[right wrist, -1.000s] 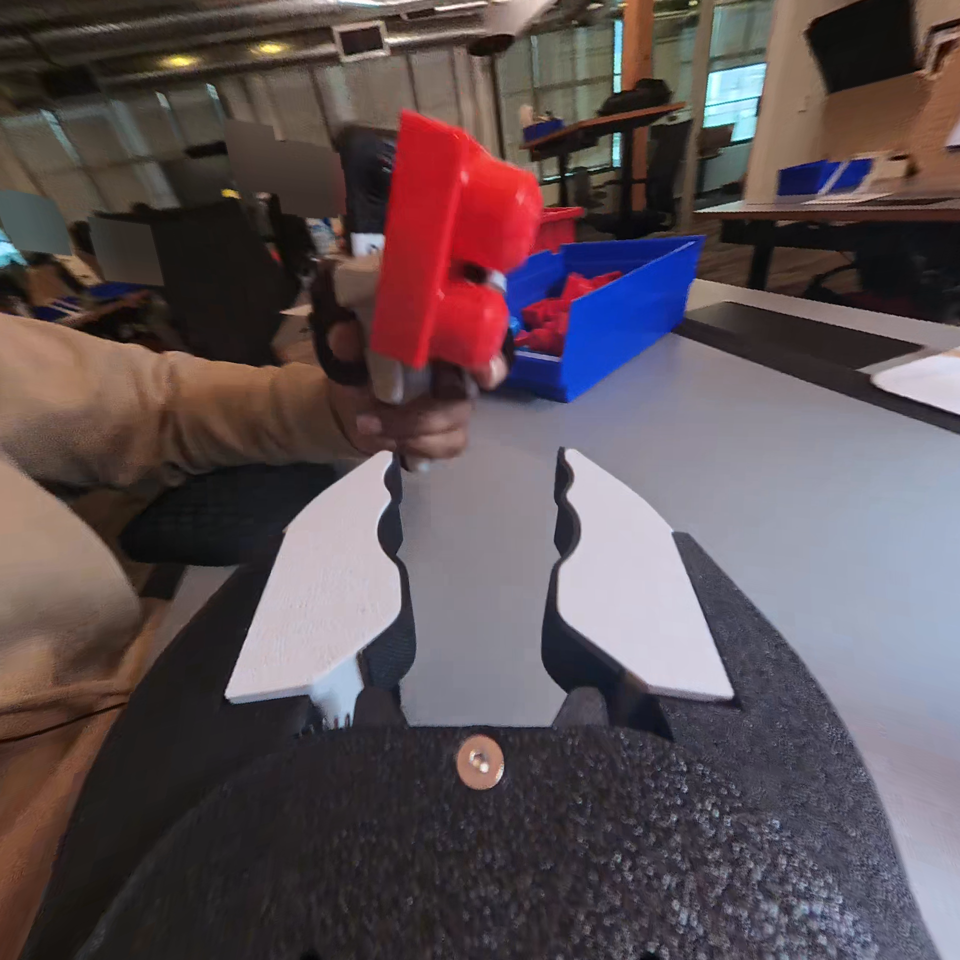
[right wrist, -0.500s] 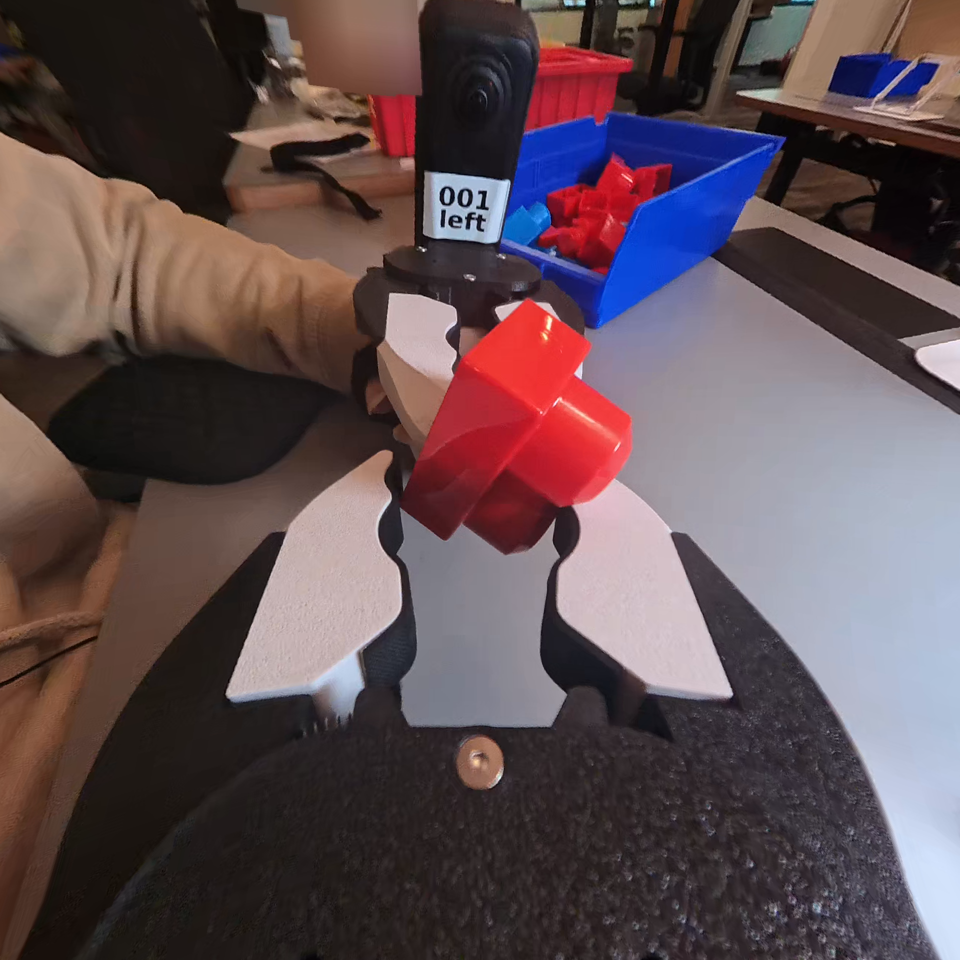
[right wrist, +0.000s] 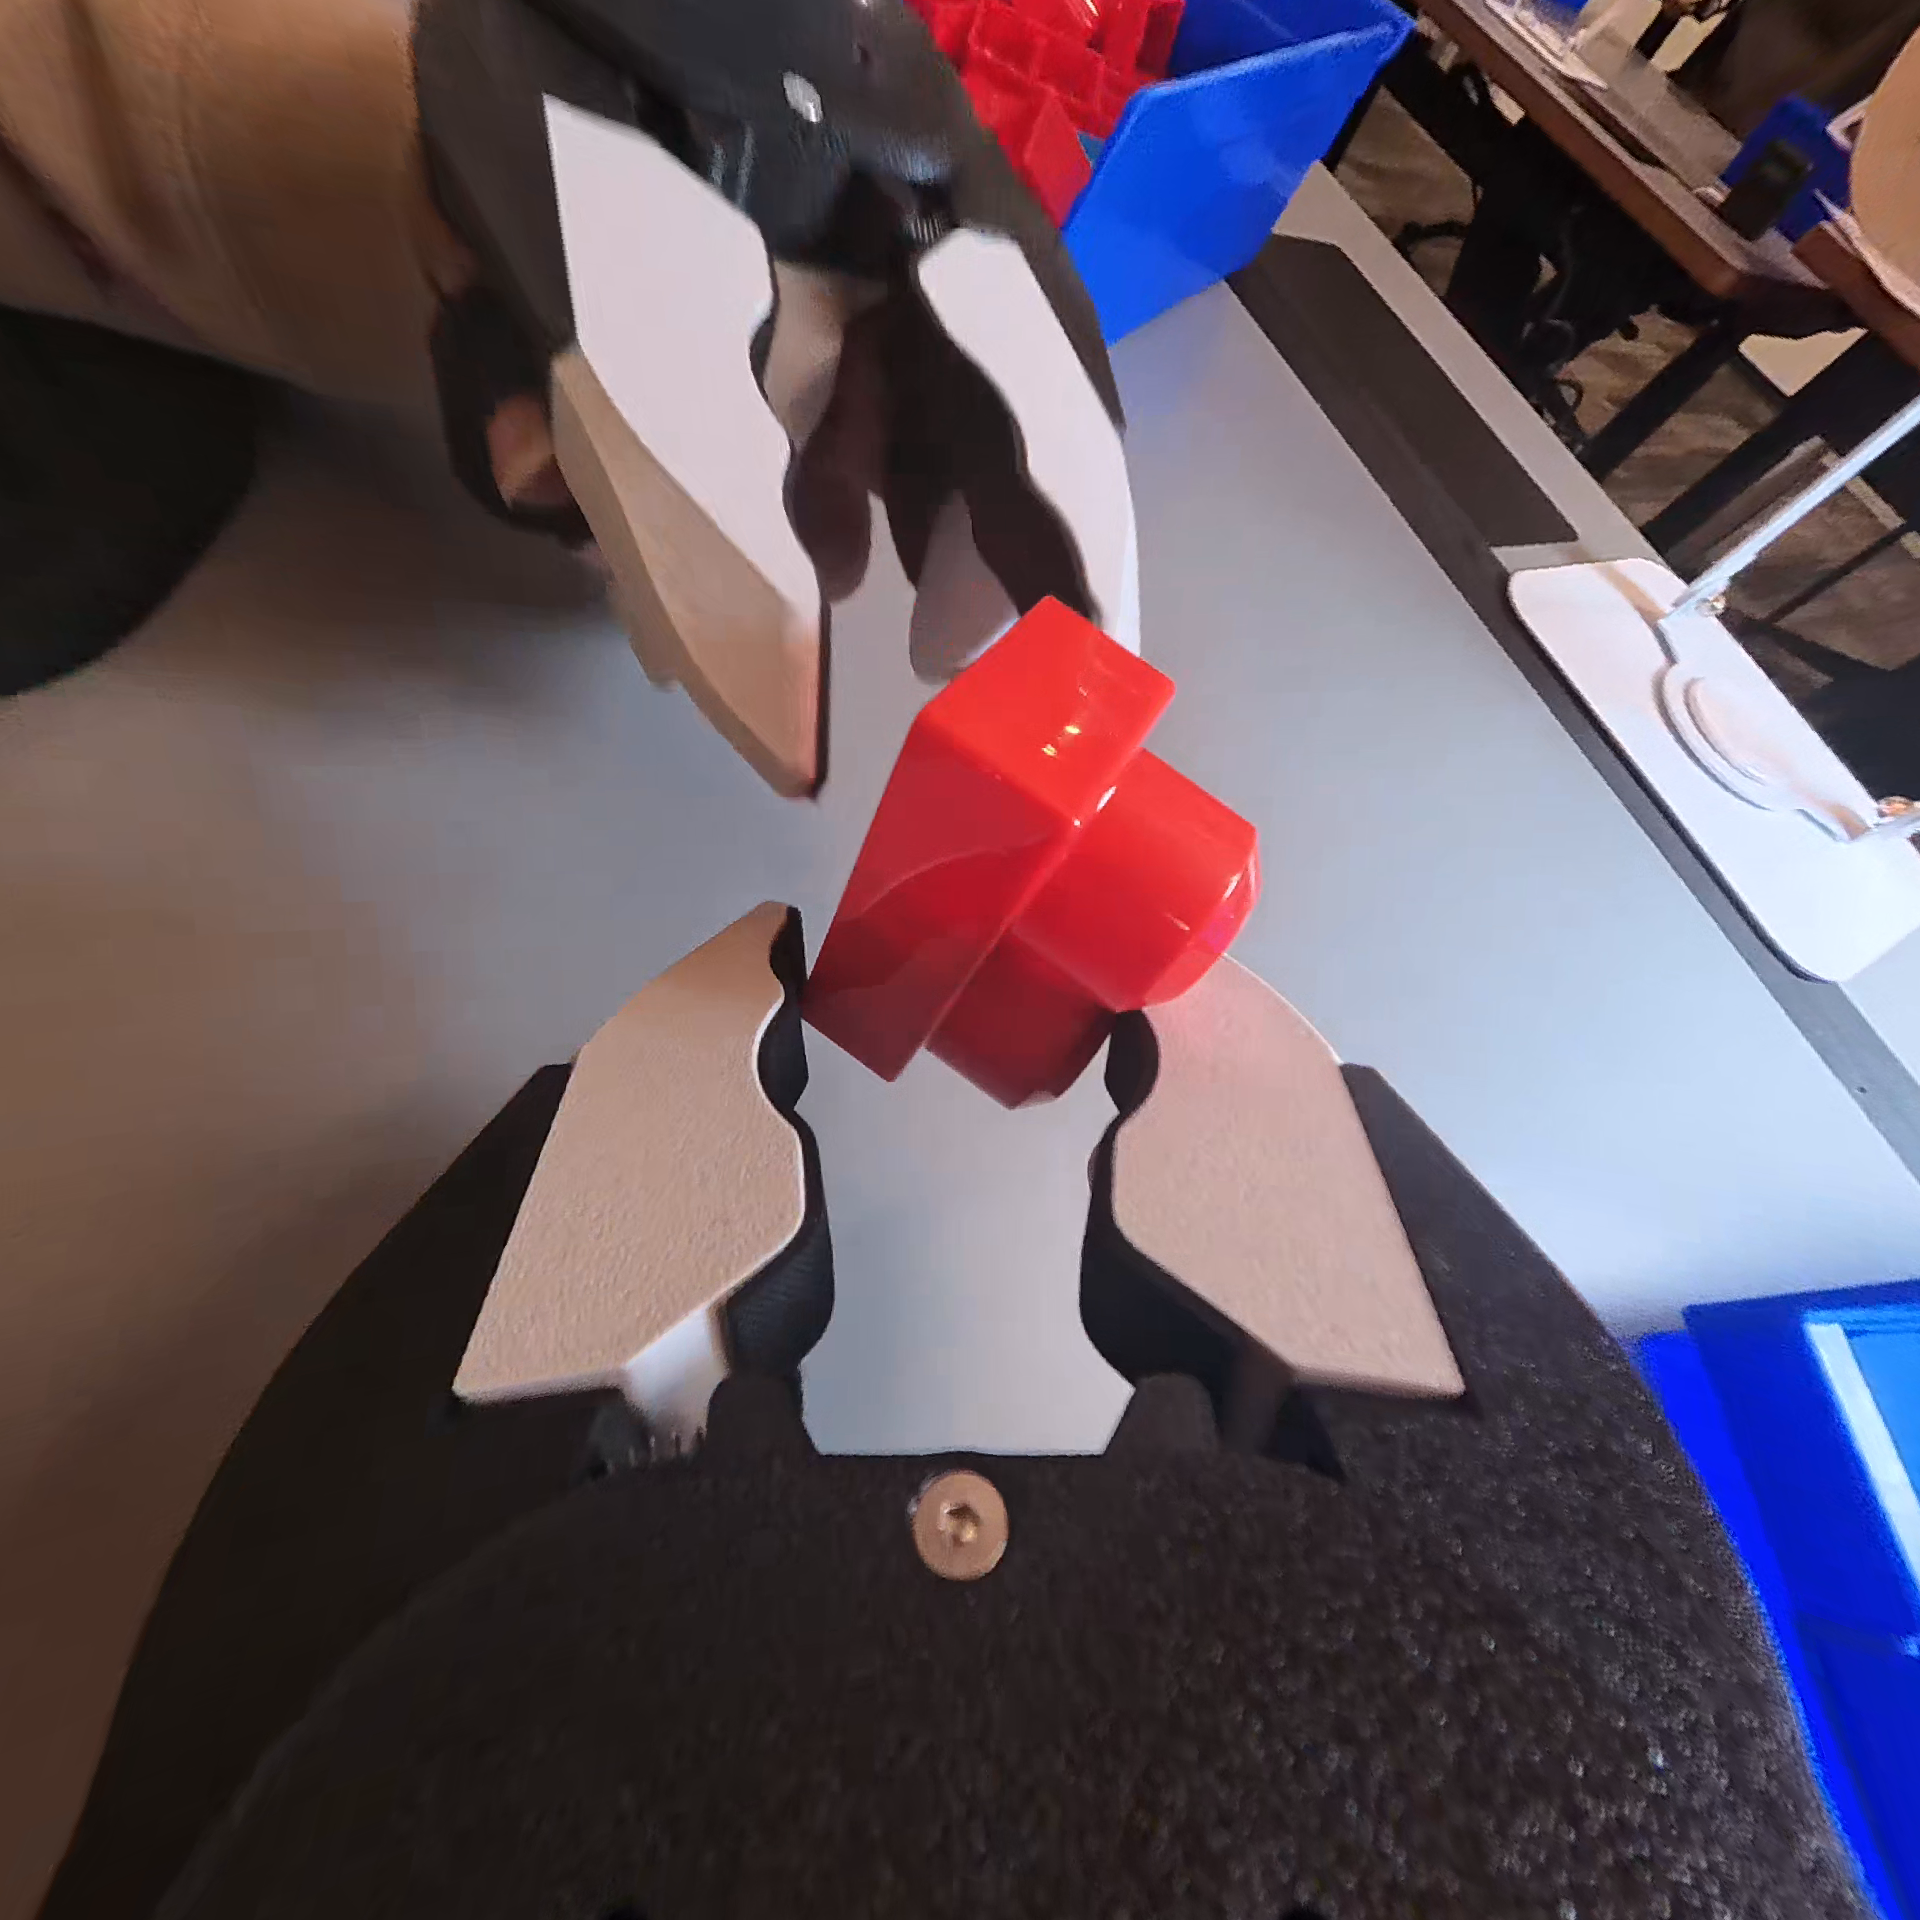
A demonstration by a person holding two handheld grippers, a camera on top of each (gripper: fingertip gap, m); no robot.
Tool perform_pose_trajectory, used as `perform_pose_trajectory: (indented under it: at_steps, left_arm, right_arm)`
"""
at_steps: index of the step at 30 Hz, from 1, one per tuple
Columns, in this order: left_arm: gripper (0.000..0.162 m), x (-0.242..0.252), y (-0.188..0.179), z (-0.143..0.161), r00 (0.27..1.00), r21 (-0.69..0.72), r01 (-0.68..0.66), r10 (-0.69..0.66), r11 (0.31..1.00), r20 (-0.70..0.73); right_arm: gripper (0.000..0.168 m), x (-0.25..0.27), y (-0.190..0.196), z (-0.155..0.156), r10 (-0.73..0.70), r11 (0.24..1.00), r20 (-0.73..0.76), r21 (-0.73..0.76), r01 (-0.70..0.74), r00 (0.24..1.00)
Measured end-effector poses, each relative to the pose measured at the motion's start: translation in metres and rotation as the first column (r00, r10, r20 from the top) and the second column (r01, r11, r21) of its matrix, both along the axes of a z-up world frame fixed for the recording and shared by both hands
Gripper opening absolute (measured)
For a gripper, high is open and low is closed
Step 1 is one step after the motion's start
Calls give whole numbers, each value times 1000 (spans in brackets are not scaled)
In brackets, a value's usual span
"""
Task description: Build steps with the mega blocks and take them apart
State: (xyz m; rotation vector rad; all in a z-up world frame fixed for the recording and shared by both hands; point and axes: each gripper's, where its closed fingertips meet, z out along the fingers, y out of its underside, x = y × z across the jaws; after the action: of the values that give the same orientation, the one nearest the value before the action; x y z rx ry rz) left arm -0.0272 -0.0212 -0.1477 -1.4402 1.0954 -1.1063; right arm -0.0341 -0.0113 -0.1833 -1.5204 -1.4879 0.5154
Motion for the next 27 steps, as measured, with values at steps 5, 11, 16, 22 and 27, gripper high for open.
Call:
perform_pose_trajectory:
  at_steps: [5, 11, 16, 22, 27]
  left_arm:
    - [51, 4, -2, 6, 998, -5, -40, 40, 999, -47]
    - [43, 13, 8, -10, 965, 72, -167, 178, 983, -195]
    - [38, 7, 17, -27, 921, 120, -220, 246, 968, -303]
    - [37, -1, 15, -24, 965, 76, -138, 151, 987, -212]
    - [37, -5, 8, -10, 997, 96, -61, 66, 993, -43]
  right_arm:
    - [56, 5, 13, -13, -53, 997, 78, 67, 47, 996]
    - [56, 7, 20, -24, -88, 984, 164, 167, 60, 983]
    - [56, 13, 30, -26, -133, 943, 240, 329, 48, 962]
    - [53, 9, 16, -3, 35, 950, 105, 304, -65, 994]
    - [56, 11, -4, 21, 187, 969, -218, -119, -216, 958]
